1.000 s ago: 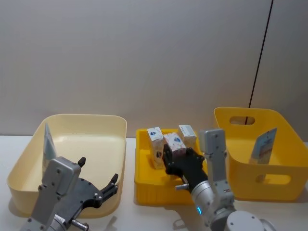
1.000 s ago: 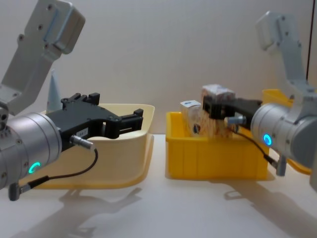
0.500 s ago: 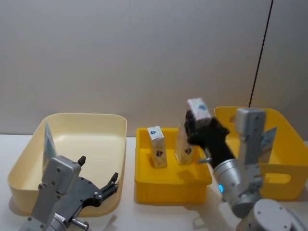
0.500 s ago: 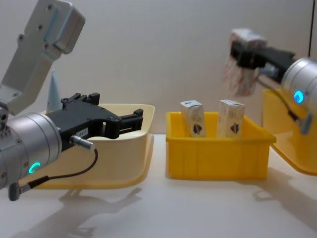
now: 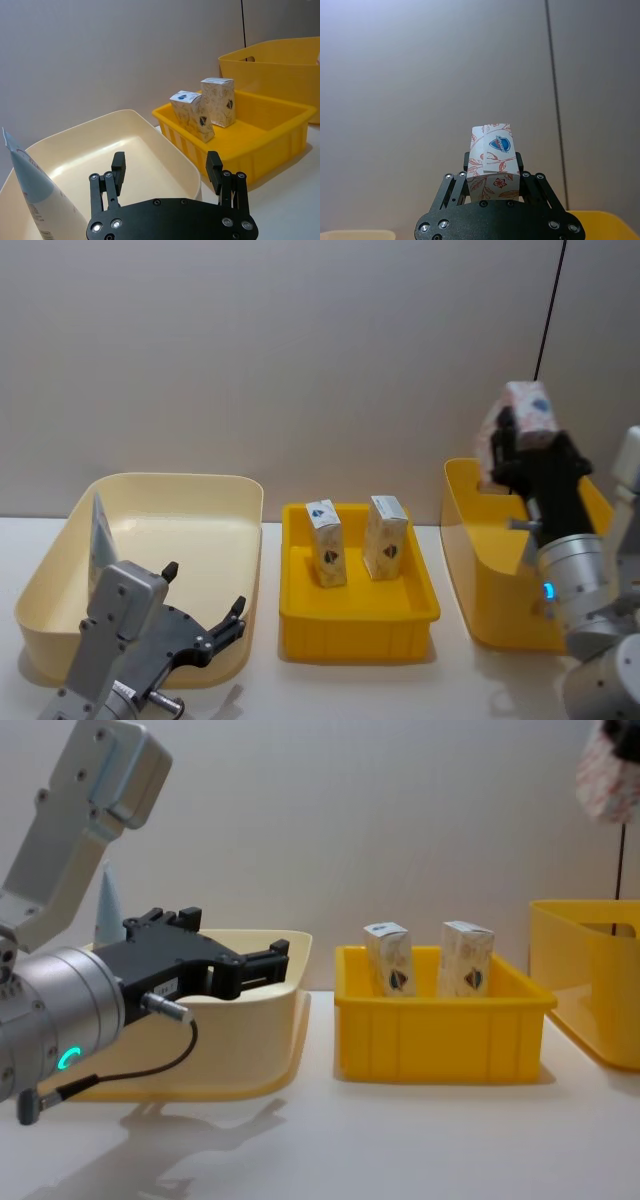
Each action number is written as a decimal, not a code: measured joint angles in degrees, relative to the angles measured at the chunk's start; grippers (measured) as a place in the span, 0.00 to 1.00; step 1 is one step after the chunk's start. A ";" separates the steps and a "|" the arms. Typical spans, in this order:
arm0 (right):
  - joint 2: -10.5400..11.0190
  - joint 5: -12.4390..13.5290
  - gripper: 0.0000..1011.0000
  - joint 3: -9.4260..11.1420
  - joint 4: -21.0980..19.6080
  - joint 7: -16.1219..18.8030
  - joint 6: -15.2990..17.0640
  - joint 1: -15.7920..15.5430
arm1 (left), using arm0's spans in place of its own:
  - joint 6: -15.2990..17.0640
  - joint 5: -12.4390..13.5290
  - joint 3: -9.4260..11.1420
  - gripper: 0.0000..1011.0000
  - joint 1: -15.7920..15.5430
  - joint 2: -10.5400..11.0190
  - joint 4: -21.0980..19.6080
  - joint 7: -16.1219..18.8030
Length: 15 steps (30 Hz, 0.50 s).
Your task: Bimanual collaborative sorting of washing and personal care products
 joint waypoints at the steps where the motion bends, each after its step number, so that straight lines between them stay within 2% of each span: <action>1: 0.11 -0.07 0.41 0.39 -0.25 -0.29 -0.18 -0.07 | 0.00 0.00 0.00 0.99 0.00 0.00 0.00 0.00; 15: 2.04 -2.54 0.41 7.53 -3.17 -5.39 -2.20 -1.26 | 0.00 0.00 0.00 0.99 0.00 0.00 0.00 0.00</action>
